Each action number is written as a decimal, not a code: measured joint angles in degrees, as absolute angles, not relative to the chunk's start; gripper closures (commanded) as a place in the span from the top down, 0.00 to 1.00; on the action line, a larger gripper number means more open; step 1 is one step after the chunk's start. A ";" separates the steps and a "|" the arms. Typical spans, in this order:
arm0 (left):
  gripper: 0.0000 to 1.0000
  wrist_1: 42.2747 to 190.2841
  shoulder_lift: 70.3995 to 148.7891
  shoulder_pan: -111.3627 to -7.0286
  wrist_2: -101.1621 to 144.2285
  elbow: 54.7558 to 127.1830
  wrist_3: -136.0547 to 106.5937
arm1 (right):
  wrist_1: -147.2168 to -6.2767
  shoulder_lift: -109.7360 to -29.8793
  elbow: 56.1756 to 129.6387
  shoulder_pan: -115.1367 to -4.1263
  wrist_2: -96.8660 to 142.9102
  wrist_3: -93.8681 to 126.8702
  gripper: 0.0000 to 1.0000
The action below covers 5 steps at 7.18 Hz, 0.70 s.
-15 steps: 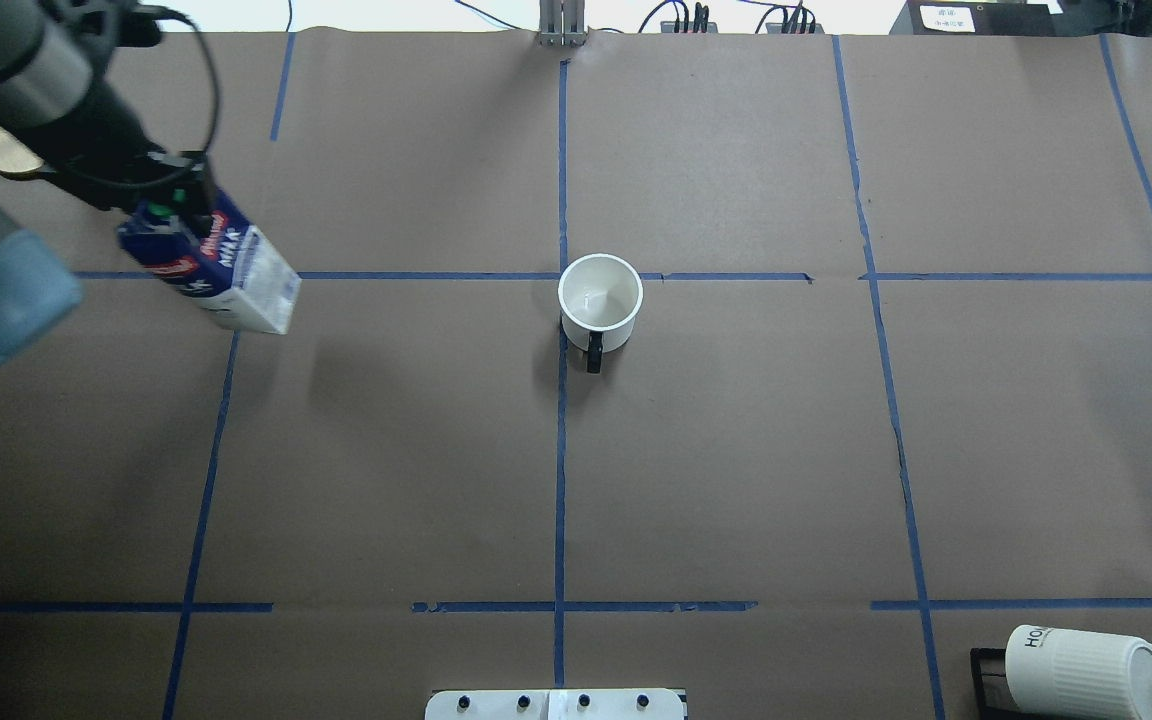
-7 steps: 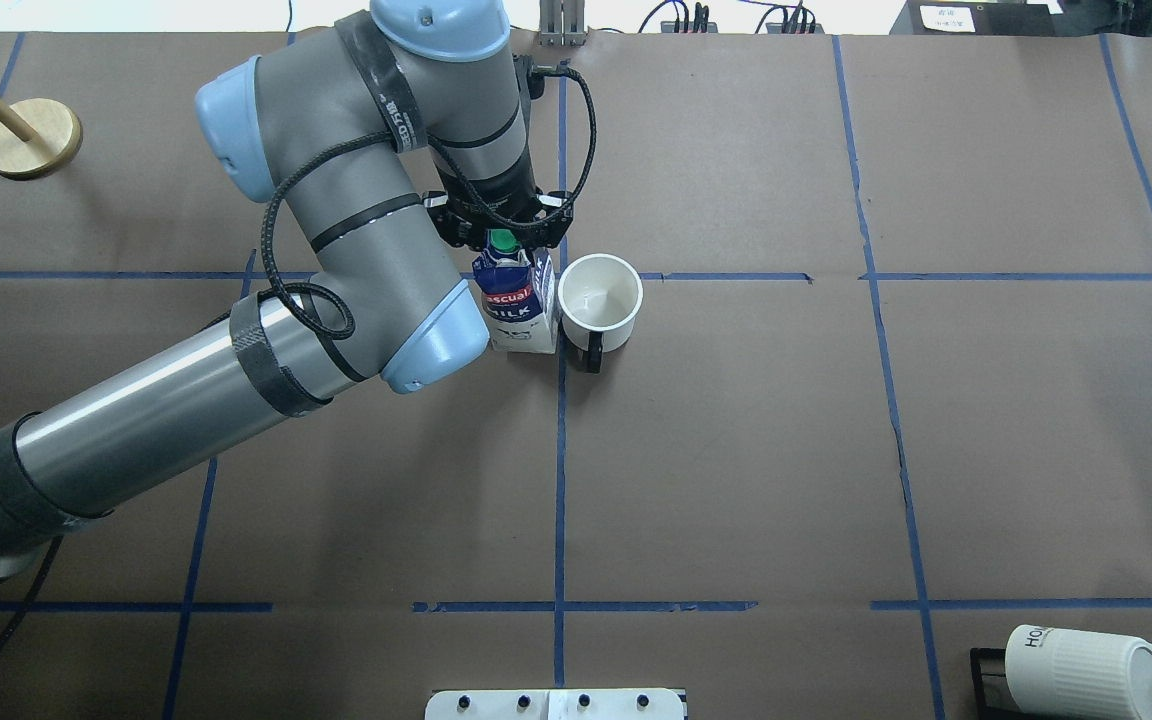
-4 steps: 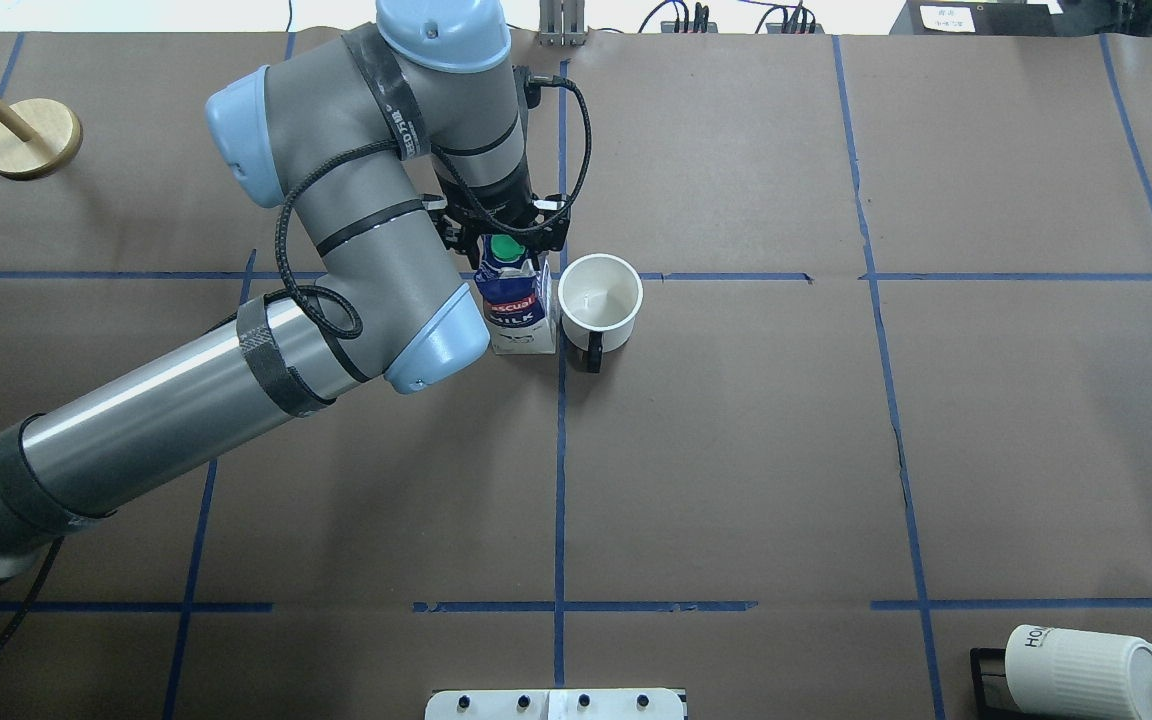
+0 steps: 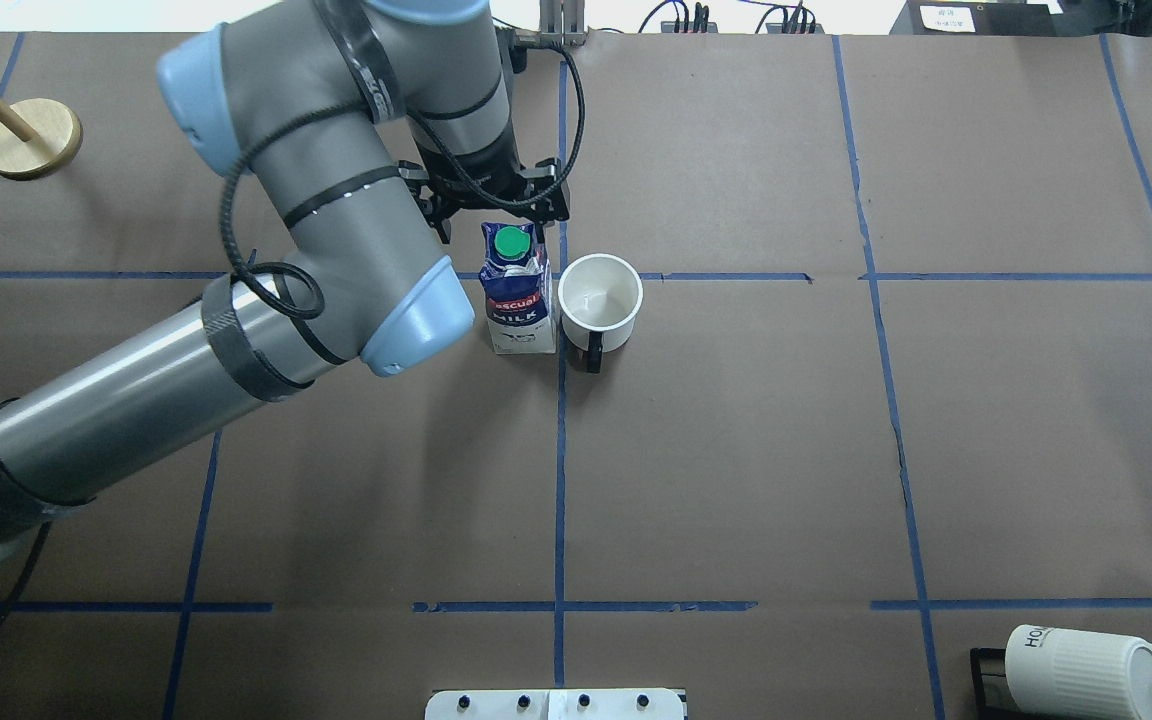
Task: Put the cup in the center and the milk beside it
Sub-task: 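Release the carton and lift the left gripper away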
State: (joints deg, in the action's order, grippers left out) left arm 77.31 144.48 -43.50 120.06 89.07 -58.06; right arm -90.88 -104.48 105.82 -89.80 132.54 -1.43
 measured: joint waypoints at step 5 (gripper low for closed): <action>1.00 70.92 121.58 -61.45 129.28 103.84 -24.13 | -90.88 -104.33 105.74 -89.68 132.42 -1.52 1.00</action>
State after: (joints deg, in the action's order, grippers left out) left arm 70.92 121.58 -61.45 129.28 103.84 -24.13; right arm -90.88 -104.33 105.74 -89.68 132.42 -1.52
